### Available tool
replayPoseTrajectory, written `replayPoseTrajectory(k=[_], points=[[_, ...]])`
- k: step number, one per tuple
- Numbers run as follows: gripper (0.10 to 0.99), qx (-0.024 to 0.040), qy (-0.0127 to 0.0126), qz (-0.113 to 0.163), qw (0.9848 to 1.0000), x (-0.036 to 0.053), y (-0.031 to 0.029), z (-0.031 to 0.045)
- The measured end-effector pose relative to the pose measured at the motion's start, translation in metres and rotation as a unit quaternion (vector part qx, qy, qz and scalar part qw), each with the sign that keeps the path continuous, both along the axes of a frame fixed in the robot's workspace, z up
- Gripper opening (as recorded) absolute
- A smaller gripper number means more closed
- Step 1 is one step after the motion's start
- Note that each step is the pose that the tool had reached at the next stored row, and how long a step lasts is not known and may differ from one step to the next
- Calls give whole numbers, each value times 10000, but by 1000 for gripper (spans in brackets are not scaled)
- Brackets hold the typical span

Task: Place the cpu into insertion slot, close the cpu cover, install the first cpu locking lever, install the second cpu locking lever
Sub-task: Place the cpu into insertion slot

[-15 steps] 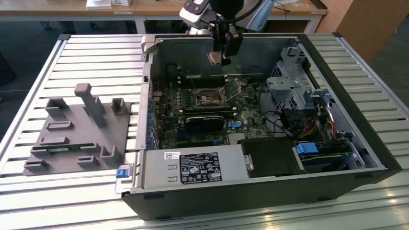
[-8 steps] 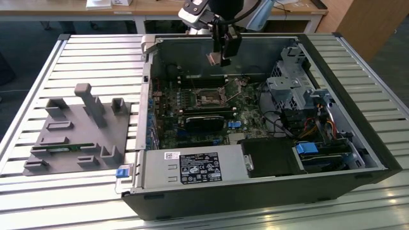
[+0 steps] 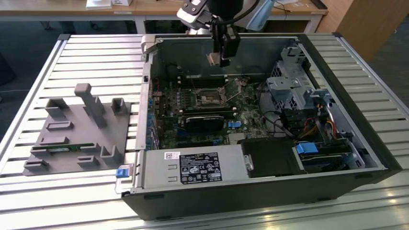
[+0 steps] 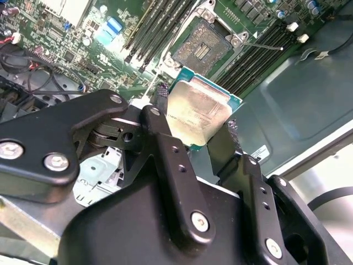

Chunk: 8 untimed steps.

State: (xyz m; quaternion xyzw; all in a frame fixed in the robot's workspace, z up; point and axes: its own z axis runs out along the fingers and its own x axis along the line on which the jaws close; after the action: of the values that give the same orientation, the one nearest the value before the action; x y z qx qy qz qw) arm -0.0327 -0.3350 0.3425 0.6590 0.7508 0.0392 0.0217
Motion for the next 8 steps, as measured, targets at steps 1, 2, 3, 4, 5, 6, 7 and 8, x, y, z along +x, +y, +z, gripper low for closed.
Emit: replayPoseTrajectory(k=[1, 2, 3, 4, 5, 6, 7, 8], points=[[537, 0, 0, -14, 10000, -3, 0, -2], [537, 0, 0, -25, 10000, -5, 1, -4], [537, 1, 0, -35, 10000, -9, 1, -7], [537, 0, 0, -43, 10000, -11, 1, -9], [537, 0, 0, -51, 10000, -14, 1, -12], [537, 0, 0, -57, 10000, -15, 1, -15], [537, 0, 0, -63, 10000, -17, 1, -19], [537, 0, 0, -68, 10000, -19, 1, -22]])
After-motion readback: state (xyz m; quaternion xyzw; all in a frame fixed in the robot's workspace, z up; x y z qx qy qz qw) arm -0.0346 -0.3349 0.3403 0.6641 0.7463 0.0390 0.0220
